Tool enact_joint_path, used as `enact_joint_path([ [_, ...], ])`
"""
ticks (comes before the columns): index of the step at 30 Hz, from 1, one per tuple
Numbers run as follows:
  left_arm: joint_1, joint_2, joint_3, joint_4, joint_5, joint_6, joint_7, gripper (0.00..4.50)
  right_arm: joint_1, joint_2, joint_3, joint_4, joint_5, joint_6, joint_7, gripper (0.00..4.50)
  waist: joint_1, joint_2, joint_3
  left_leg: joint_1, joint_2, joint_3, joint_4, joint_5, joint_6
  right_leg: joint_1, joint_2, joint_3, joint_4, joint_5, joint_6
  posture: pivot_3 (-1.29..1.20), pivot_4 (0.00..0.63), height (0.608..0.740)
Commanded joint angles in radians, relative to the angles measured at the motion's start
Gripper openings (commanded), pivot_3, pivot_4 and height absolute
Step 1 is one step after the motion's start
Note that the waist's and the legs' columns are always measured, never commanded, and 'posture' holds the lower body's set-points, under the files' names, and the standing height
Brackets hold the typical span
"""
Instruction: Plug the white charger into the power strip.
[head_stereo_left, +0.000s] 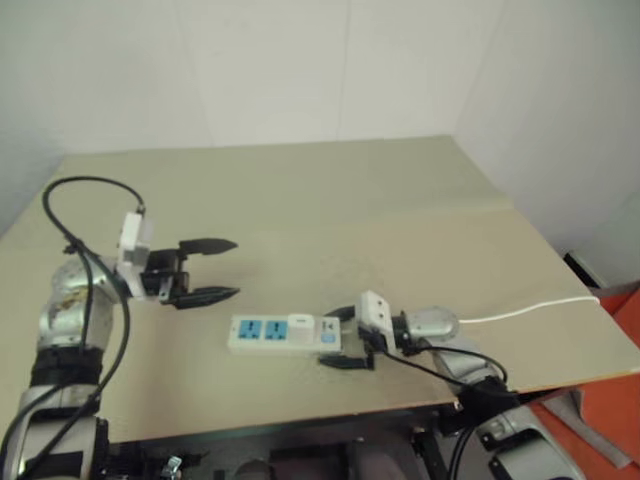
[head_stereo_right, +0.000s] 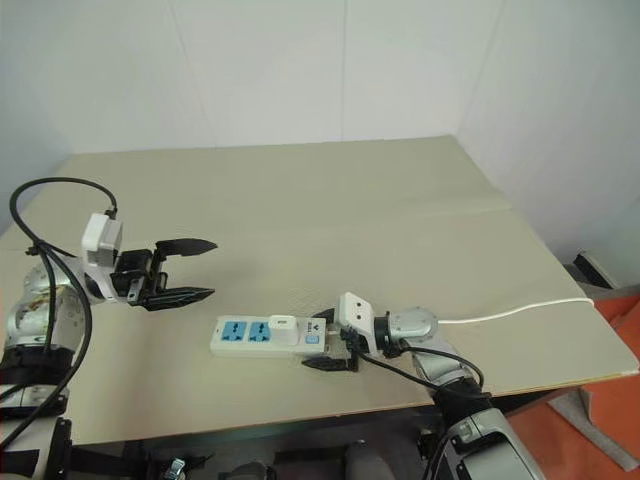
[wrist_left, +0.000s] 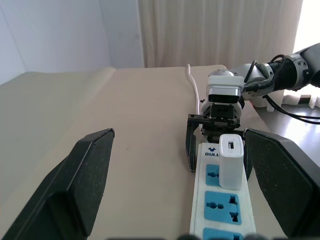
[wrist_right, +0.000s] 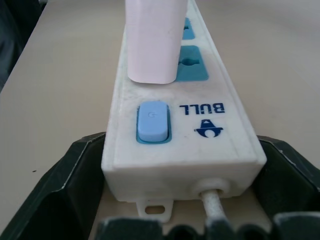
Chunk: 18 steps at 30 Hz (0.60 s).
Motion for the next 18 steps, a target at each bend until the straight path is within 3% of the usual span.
enact_joint_path([
  [1, 0.023, 0.018, 0.019, -0.076, -0.028, 0.073, 0.021, 4.5, 0.017, -0.043, -0.072, -0.156, 0.074, 0.05, -0.003, 4.46, 0.005, 0.0, 0.006, -0.002, 0.0, 0.0, 0.0, 0.0, 0.0, -0.001, 0.0, 0.0, 0.0, 0.0, 0.0, 0.0, 0.15, 0.74],
  [7, 0.102, 0.02, 0.055, -0.171, -0.041, 0.106, 0.052, 4.5, 0.118, -0.229, -0.208, -0.455, 0.2, 0.158, 0.021, 4.46, 0.032, 0.0, 0.008, -0.015, -0.001, 0.0, 0.001, 0.0, 0.0, -0.013, -0.002, -0.001, 0.0, 0.001, -0.001, 0.0, 0.15, 0.74],
  [12, 0.139, 0.052, 0.069, -0.19, -0.035, 0.112, 0.04, 4.5, 0.236, -0.409, -0.336, -0.595, 0.281, 0.191, 0.078, 4.46, 0.042, 0.0, 0.008, -0.016, -0.001, 0.0, 0.001, 0.0, 0.0, -0.013, -0.002, -0.002, -0.002, 0.0, 0.0, 0.0, 0.15, 0.74],
  [18, 0.141, 0.059, 0.068, -0.184, -0.033, 0.106, 0.03, 4.5, 0.285, -0.465, -0.368, -0.622, 0.285, 0.187, 0.058, 4.46, 0.04, 0.0, 0.008, -0.016, -0.001, 0.001, 0.001, 0.0, 0.0, -0.013, -0.002, -0.001, -0.003, 0.0, 0.0, 0.0, 0.15, 0.74],
])
